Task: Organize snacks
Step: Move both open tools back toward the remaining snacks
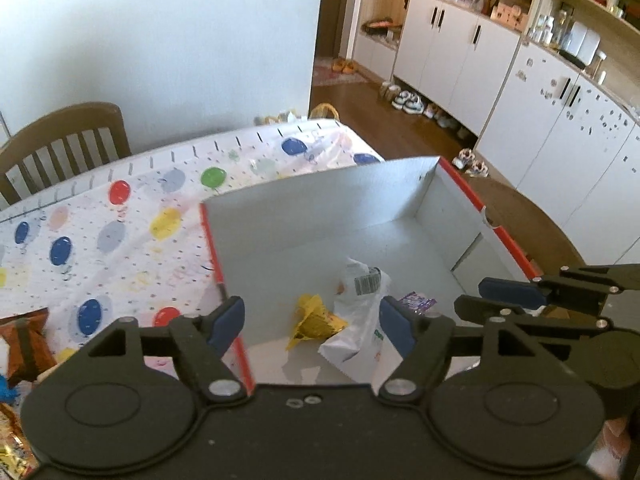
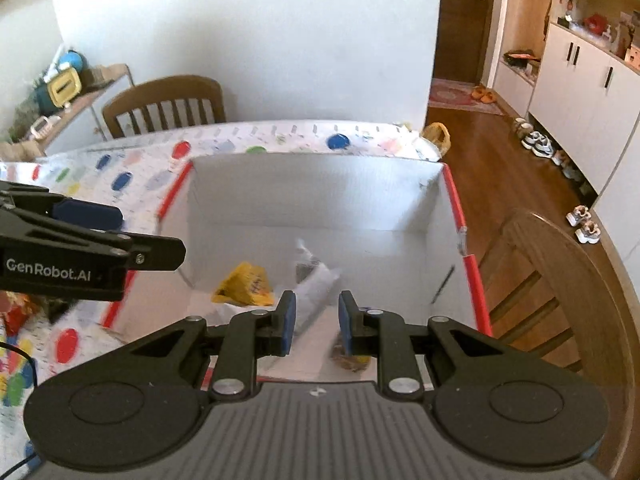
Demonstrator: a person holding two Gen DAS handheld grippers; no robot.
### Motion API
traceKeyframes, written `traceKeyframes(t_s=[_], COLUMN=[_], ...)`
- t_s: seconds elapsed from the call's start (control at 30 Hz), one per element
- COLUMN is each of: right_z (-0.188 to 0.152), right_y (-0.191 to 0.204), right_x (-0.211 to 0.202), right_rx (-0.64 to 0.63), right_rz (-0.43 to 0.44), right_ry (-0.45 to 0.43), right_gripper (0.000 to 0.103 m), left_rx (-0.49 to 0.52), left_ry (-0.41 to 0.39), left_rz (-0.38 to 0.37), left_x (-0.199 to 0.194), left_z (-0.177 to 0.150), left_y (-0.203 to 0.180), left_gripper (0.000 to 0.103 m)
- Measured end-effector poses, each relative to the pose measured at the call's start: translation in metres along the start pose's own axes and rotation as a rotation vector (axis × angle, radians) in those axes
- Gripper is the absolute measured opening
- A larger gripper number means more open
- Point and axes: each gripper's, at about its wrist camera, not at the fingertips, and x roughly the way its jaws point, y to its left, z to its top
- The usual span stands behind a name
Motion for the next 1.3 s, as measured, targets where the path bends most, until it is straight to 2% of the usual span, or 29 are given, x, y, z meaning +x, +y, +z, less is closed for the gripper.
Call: traceKeyframes(t_s=[0.4,0.5,0.57,0.63,0.77,0.8,1.0,1.13,1.3], right_z=[-0.007,-0.008,-0.009,-0.011,-0.014,-0.016,-0.019,-0.019,-0.022], right_y=[0.054,0.067,0.078,0.089,0.115,0.122,0.154,0.172,0.197], right_x=[-0.039,-0.046,-0.051,-0.056,-0.061,-0.062,-0.061,-0.055,-0.044], right_rx=[-0.001,0.004,-0.003,-0.009,-0.058,-0.071,-0.096,-0.092,-0.124], right_rz=[-0.001,0.012,0.023,0.033,0.048,0.046,0.113,0.176,0.185], right_ry=[-0.072,-0.085,-0.095,-0.109,-0.123,-0.126,-0.151,-0.133,-0.129], right_gripper=[0.024,0.031,0.040,0.066,0.074,0.078,0.079,0.079,0.081], left_rx=[-0.017,-0.017,-0.012,-0.014,-0.031,-0.038,-0.083,-0.113,-0.134], left_ry=[-0.084,-0.098,-0.108,-0.120,-0.139,-0.145,-0.157,-0.171,-0.190], left_rz=[-0.004,-0.005,0.005,0.012,0.030,0.036,0.071,0.102,0.157], left_x=[-0.062,-0.075,-0.084,-0.093,-0.111,-0.115,-0.132,-0.142,-0.151], left_z=[-0.027,-0.036,-0.043,-0.050,-0.067,-0.072,-0.100,-0.116,-0.134], left_y=[0.040,0.051,0.059,0.067,0.086,0.091,0.123,0.144,0.169], left_gripper=[0.079,0.079,0.079,0.079,0.083,0.085,0.089,0.094,0.096])
